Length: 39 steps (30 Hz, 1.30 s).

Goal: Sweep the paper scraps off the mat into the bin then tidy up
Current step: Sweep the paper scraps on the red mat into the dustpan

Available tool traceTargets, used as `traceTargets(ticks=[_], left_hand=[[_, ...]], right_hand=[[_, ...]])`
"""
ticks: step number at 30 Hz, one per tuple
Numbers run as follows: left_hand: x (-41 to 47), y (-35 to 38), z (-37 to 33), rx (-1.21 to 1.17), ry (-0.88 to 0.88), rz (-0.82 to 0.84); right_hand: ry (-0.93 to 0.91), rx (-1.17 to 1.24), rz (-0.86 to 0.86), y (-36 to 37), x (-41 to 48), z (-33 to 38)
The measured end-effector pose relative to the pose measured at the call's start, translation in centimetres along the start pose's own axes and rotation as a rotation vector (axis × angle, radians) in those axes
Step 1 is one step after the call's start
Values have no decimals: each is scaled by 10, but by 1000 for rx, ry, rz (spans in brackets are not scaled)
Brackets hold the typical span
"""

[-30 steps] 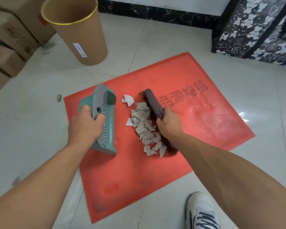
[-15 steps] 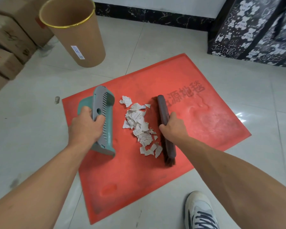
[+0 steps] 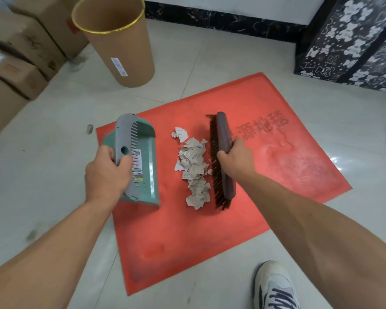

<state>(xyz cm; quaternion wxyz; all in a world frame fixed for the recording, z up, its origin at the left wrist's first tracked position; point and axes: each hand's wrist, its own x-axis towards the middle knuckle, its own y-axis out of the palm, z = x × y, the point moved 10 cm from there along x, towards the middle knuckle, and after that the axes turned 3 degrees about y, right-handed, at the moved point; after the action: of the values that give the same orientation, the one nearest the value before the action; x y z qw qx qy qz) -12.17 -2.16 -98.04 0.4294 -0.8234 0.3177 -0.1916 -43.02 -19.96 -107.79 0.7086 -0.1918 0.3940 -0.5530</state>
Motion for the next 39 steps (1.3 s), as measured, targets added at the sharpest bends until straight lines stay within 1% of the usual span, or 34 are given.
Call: traceTargets(ticks=[4, 9, 16, 20, 23, 28, 31, 33, 37, 39], left_hand=[[-3, -13, 27, -37, -152, -58], [-8, -13, 49, -3, -210, 1], [-9, -11, 53, -5, -210, 10], [-6, -11, 57, 3, -210, 7], [-5, -13, 64, -12, -214, -5], [-5, -16, 75, -23, -217, 1], [-5, -16, 72, -28, -212, 4], [-4, -15, 66, -35, -197, 9], [-2, -15, 59, -41, -167, 27], [-2, -14, 59, -60, -155, 42]], right_hand=[[-138, -184, 33, 0, 20, 26], [-375, -460, -2, 9, 43, 77], [-478, -502, -76, 32, 75, 119], [-459, -587, 33, 52, 79, 109], [-442, -557, 105, 58, 72, 88], [-483, -561, 186, 56, 51, 73], [-454, -562, 255, 53, 41, 64], [-434, -536, 248, 45, 38, 62], [-430, -449, 147, 27, 36, 68], [-418, -431, 133, 26, 35, 69]])
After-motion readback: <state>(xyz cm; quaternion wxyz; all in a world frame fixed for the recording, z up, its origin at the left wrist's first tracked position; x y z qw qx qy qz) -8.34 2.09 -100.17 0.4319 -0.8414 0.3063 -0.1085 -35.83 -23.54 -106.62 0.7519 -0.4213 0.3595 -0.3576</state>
